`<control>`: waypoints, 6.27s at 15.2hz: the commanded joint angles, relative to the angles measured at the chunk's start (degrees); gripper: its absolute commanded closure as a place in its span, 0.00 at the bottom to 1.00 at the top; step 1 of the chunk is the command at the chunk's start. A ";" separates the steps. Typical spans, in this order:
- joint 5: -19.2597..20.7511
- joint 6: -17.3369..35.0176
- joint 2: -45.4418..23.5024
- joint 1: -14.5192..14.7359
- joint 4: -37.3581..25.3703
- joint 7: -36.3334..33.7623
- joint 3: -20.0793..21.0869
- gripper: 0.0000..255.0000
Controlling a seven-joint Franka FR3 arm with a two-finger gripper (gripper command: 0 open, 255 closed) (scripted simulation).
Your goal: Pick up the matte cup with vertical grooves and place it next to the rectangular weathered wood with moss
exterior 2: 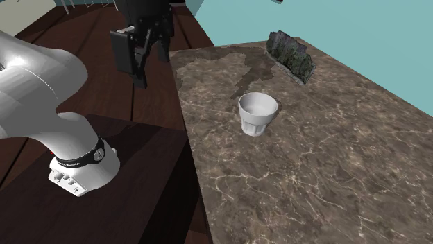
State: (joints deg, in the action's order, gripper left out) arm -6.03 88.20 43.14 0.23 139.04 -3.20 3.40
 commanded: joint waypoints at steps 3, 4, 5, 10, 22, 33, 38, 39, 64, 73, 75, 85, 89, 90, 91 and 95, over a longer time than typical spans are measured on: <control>-1.41 4.63 -1.77 0.27 1.56 -1.44 1.19 0.00; -2.09 6.97 -2.80 0.41 2.22 -2.13 1.80 0.00; -2.75 9.31 -3.92 0.54 2.78 -2.80 2.41 0.00; -5.64 21.11 -10.83 1.19 4.25 -5.99 5.45 0.00; -7.49 46.85 -33.84 1.68 -1.53 -14.05 11.91 0.00; -6.12 55.75 -42.18 2.10 -2.13 -16.05 13.10 0.00; -6.11 55.75 -42.19 2.10 -2.14 -16.05 13.10 0.00; -6.11 55.75 -42.19 2.10 -2.14 -16.05 13.10 0.00; -6.34 43.67 -35.07 1.80 -7.22 -16.82 12.48 1.00; -6.13 36.56 -32.25 1.60 -11.56 -17.47 12.01 1.00; -6.06 35.00 -31.77 1.56 -12.66 -17.63 11.91 1.00; -5.63 27.29 -30.17 1.32 -18.83 -18.48 11.43 1.00; -5.43 24.24 -29.89 1.22 -21.62 -18.86 11.26 1.00; -5.38 23.48 -29.86 1.20 -22.35 -18.96 11.22 1.00; -5.36 23.25 -29.84 1.19 -22.57 -18.99 11.21 1.00; -5.01 24.05 -30.95 3.27 -23.78 -24.85 14.92 1.00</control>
State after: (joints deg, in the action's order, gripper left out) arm -11.14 112.12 12.43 3.00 115.61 -26.56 17.43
